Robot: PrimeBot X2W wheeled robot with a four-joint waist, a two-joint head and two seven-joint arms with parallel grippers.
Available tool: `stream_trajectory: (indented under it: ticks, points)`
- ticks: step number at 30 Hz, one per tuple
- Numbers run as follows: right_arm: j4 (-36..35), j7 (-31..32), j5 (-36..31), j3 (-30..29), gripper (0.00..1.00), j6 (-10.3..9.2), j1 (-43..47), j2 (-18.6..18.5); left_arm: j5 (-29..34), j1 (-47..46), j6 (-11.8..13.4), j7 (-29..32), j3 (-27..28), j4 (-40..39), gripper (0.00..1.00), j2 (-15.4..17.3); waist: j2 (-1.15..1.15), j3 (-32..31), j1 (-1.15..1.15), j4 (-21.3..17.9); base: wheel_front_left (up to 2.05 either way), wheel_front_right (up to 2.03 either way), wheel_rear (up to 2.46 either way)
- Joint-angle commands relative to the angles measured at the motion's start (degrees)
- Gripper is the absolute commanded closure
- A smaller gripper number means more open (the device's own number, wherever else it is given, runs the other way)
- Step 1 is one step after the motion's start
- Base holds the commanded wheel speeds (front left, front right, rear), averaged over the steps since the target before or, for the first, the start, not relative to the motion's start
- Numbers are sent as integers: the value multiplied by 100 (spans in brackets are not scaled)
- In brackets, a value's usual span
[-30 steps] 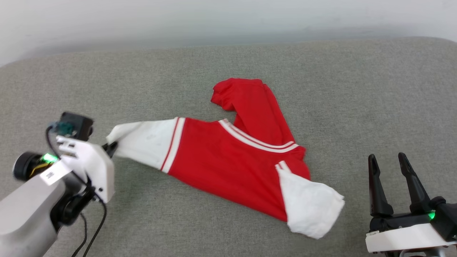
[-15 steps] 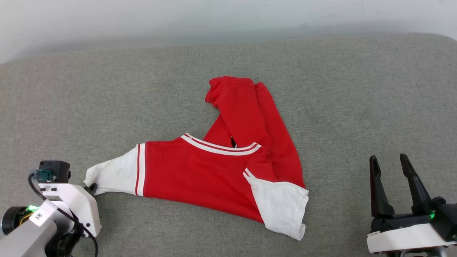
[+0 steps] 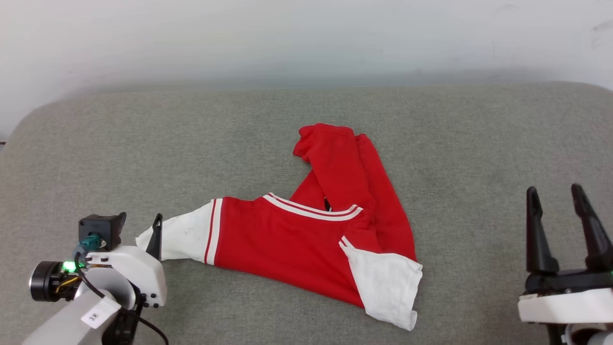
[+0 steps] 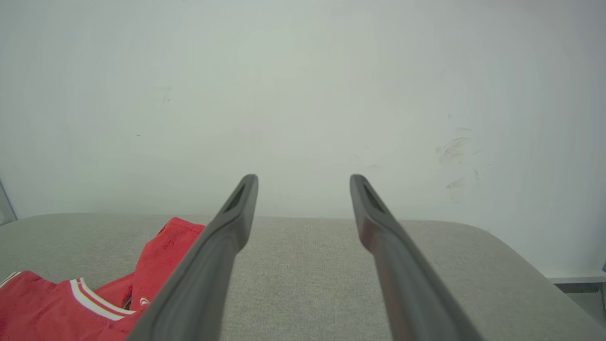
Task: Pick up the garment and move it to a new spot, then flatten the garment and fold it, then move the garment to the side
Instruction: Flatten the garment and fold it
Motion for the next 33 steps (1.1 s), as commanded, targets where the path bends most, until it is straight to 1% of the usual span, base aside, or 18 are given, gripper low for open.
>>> stream_trajectory:
  ticks: [1, 4, 6, 8, 11, 14, 16, 20, 26, 30, 33]
  points:
    - [-53, -11, 38, -11, 0, -3, -120, -94, 109, 108, 102, -49, 74, -73, 0, -34, 0, -42, 0, 49, 0, 0, 0]
    - [-109, -11, 130, -11, 0, -2, -228, -260, 435, 249, 340, -89, 368, -376, 0, -178, 0, -81, 0, 106, 0, 0, 0]
    - [-121, -11, 190, 44, 0, -3, -316, -403, 762, 423, 510, -93, 708, -648, 0, -270, 0, -97, 0, 137, 0, 0, 0]
    - [-83, -11, 307, 134, 0, -3, -425, -562, 1120, 667, 620, -89, 1050, -926, 0, -387, 0, -113, 0, 173, 0, 0, 0]
    - [24, -11, 558, 416, 0, -2, -541, -942, 1684, 1050, 726, -85, 1556, -1334, 0, -607, 0, -132, 0, 220, 0, 0, 0]
    - [93, 168, 886, 818, 0, -3, -740, -1402, 2185, 1436, 731, -86, 1983, -1688, 0, -892, 0, -131, 0, 265, 0, 0, 0]
    - [43, 448, 1136, 1141, 0, -3, -871, -1723, 2475, 1670, 660, -85, 2257, -1849, 0, -1045, 0, -125, 0, 293, 0, 0, 0]
    - [-208, 1227, 1787, 1845, 0, -3, -1120, -2330, 2968, 2009, 498, -86, 2696, -2066, 0, -1381, 0, -109, 0, 330, 0, 0, 0]
    - [-601, 2722, 2720, 3103, 0, -3, -1550, -3257, 3504, 2269, 209, -86, 3147, -2150, 0, -1796, 0, 3, 0, 385, 0, 0, 0]
    - [-645, 3750, 3234, 3837, 0, -3, -1919, -3631, 3766, 2246, 16, -86, 3352, -2112, 0, -2018, 0, 148, 0, 432, 0, 0, 0]
    - [-531, 4414, 3499, 4277, 0, -3, -2208, -3796, 3933, 2163, -120, -86, 3482, -2108, 0, -2179, 0, 295, 0, 473, 0, 0, 0]
